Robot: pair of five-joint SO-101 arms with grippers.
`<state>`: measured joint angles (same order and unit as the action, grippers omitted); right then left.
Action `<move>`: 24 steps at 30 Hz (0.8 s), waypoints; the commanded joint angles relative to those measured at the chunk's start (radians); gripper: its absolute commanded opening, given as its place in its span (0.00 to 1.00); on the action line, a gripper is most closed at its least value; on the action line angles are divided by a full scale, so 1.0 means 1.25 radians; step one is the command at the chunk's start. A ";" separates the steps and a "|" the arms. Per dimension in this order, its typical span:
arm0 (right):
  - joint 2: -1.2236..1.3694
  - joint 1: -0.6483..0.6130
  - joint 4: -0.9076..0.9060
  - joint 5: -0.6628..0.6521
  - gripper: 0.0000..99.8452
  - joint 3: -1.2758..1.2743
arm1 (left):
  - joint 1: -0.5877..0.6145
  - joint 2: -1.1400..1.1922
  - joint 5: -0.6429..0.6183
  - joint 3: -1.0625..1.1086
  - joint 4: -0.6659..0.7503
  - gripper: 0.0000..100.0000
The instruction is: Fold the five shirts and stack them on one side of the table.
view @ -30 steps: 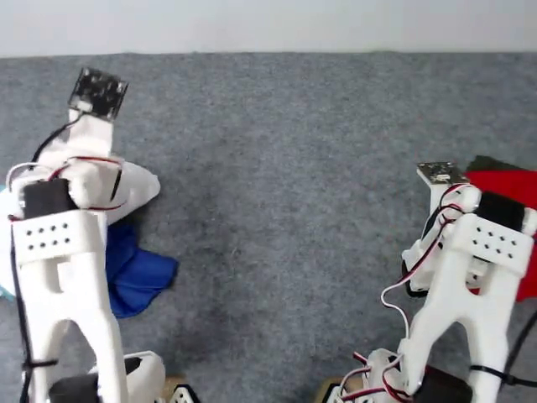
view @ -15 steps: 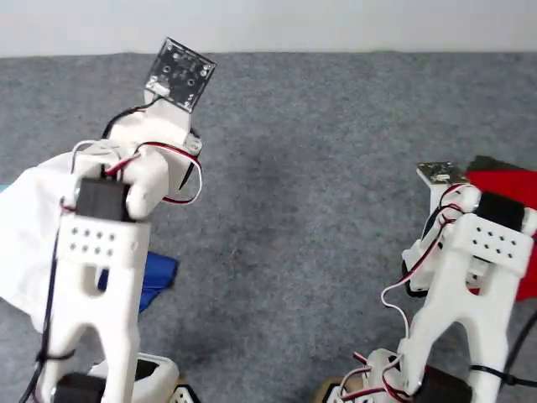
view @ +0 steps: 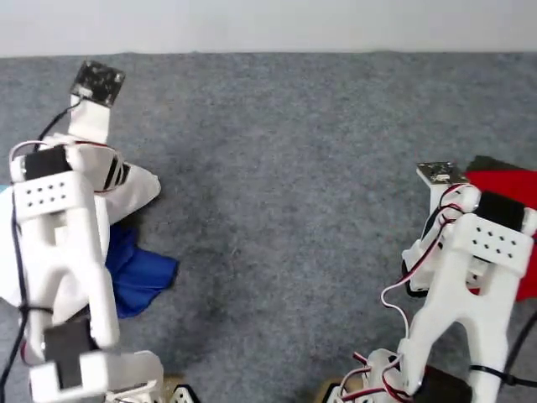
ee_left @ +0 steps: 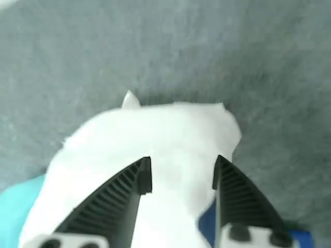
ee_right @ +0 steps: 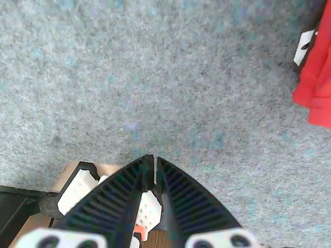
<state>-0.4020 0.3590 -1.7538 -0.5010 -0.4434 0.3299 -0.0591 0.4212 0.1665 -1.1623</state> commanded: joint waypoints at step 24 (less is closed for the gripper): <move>-0.039 -0.006 -0.034 0.009 0.01 0.005 | -0.309 -0.091 -0.092 -0.096 0.077 0.01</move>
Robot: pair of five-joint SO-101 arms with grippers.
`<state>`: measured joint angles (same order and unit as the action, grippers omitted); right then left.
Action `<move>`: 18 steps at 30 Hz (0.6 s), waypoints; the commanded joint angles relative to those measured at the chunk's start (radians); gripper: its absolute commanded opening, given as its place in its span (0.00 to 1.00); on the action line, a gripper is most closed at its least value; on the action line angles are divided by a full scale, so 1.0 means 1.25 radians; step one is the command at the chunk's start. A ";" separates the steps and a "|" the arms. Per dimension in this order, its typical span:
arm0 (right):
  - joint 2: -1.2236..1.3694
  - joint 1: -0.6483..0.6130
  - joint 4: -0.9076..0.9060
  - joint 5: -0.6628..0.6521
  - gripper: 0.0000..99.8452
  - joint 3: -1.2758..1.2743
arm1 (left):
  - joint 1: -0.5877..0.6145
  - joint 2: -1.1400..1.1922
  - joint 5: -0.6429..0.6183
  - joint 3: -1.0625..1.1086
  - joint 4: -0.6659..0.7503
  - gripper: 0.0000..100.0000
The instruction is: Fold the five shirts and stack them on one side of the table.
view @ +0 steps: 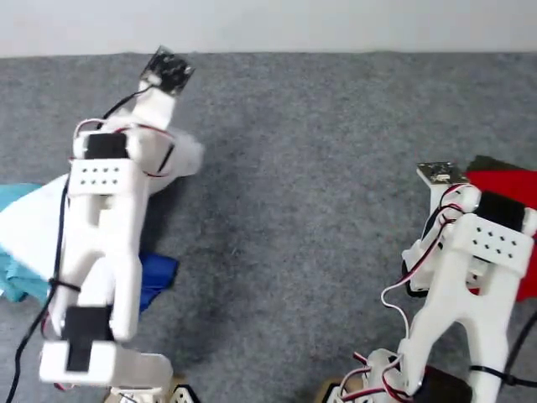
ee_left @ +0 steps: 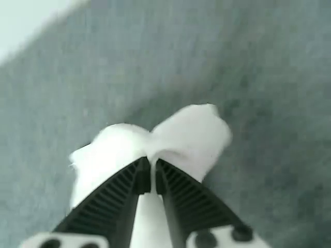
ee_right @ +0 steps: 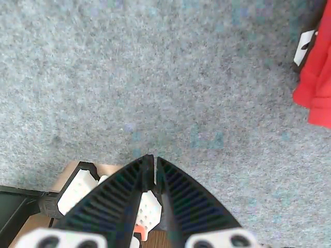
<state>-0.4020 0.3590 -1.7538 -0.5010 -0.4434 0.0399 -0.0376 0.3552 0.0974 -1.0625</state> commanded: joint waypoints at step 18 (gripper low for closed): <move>-0.039 -0.006 -0.034 0.009 0.01 0.005 | -0.417 -0.178 -0.097 -0.006 0.056 0.01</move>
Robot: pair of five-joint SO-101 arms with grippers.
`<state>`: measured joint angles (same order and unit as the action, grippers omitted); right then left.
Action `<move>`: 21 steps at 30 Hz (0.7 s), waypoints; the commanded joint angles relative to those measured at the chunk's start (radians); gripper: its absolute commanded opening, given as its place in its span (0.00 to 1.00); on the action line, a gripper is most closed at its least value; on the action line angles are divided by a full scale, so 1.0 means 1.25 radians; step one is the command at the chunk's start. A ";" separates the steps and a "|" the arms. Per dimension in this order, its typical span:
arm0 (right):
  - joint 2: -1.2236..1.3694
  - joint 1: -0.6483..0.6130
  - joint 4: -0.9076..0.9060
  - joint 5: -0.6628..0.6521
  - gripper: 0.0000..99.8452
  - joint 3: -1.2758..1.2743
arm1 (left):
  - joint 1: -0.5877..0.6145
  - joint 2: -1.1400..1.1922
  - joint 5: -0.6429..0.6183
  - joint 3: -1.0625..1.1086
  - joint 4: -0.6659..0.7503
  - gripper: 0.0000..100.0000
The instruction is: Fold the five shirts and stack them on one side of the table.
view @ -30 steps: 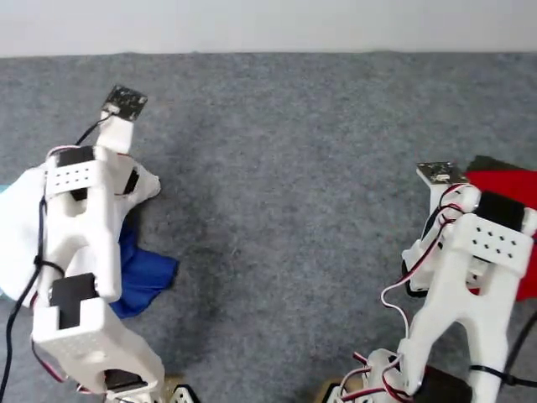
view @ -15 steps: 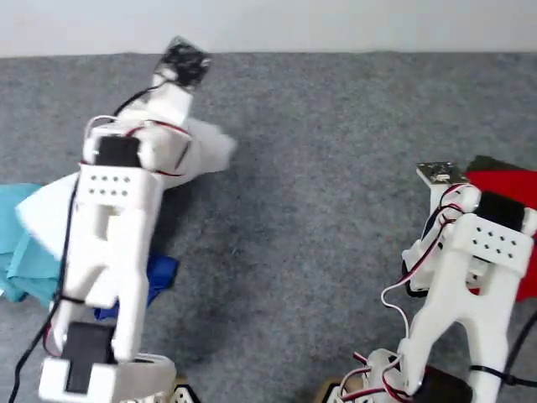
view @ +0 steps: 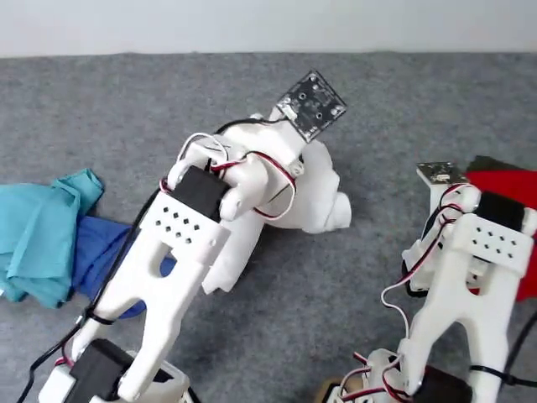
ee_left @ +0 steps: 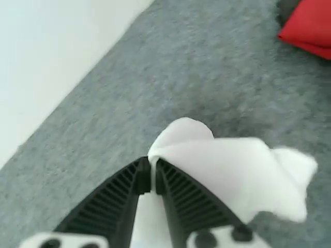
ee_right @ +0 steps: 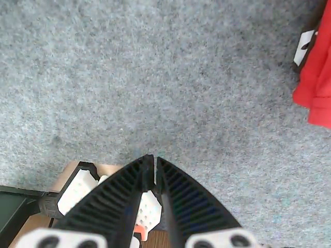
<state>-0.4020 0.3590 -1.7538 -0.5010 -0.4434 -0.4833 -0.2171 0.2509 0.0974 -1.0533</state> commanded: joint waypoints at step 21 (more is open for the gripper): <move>-0.031 -0.009 -0.030 0.007 0.01 0.005 | 0.492 0.193 0.128 0.008 -0.119 0.01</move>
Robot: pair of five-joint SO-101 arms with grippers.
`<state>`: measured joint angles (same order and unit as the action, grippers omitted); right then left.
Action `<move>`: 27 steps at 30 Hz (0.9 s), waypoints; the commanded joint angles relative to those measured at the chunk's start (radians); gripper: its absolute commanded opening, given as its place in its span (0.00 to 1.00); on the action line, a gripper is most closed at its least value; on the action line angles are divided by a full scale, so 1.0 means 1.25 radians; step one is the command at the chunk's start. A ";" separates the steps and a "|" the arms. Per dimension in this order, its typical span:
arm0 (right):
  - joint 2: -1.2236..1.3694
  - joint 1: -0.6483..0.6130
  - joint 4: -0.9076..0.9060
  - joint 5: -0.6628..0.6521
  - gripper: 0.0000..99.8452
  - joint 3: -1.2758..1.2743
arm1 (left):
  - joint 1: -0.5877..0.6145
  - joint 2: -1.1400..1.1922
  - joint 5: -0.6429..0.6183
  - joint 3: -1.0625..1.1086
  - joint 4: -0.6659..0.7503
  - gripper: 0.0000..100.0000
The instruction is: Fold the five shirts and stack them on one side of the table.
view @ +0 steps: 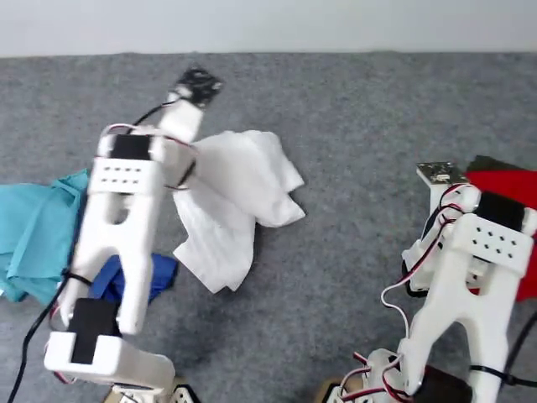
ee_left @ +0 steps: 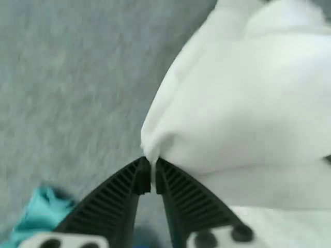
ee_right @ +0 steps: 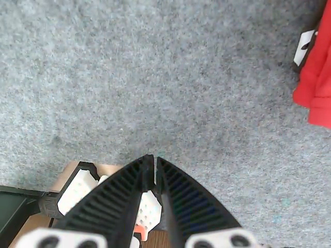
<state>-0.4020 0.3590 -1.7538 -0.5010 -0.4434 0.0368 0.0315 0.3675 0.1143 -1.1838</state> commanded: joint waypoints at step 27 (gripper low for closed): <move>-0.033 -0.009 -0.030 0.007 0.01 0.005 | 0.338 -0.358 0.444 -0.009 -0.443 0.17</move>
<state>-0.4020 0.3590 -1.7538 -0.5010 -0.4434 0.4680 -0.3076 0.9628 0.1143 -1.7254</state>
